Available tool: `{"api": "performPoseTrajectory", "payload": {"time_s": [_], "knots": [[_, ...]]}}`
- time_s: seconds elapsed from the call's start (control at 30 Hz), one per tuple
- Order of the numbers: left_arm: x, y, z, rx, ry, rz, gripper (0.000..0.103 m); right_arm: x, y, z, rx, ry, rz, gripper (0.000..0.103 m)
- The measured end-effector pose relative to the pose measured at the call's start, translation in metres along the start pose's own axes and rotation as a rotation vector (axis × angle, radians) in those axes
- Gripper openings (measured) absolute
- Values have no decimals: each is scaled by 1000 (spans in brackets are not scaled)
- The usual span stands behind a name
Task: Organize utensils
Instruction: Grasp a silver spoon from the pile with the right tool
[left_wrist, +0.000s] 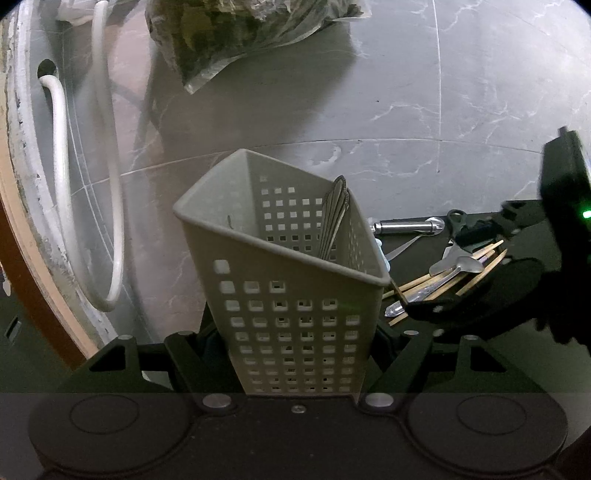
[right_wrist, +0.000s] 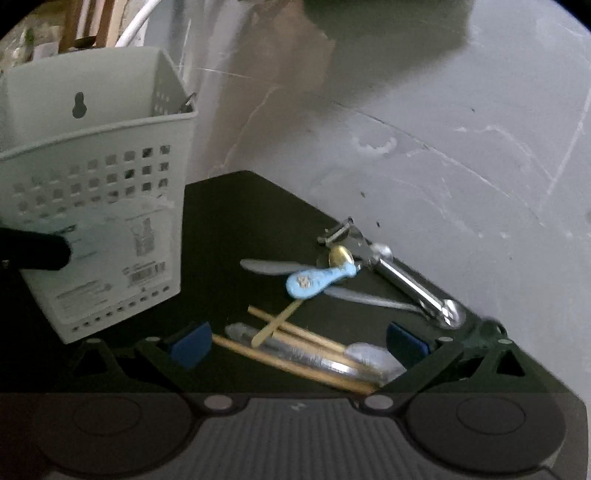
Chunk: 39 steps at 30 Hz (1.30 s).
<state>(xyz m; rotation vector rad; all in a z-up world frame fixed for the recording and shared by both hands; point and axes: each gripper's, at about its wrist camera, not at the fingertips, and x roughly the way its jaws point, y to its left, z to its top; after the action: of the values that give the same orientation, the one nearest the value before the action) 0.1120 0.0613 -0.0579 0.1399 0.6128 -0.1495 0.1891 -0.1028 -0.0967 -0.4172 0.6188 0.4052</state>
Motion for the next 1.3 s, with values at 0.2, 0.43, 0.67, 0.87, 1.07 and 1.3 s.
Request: {"api": "performPoseTrajectory", "payload": {"time_s": [0.2,0.43,0.67,0.87,1.07,1.3], "knots": [[0,2,-1,6,0,-8,77,22,5,8,-143,-56,9,103],[0,1,-1,5,-1,-6,77,37,11,12,-291,-106,7,103],[-1,1,-1,5,-1,-8,77,37,17,12,-358,-125,30,84],[0,1,-1,5,-2,-7,77,35,25,11,-396,-150,27,71],[0,1,-1,4,-2,-6,77,38,38,8,-501,-170,18,41],[0,1,-1,4,-2,-6,77,40,42,8,-515,-159,12,20]]}}
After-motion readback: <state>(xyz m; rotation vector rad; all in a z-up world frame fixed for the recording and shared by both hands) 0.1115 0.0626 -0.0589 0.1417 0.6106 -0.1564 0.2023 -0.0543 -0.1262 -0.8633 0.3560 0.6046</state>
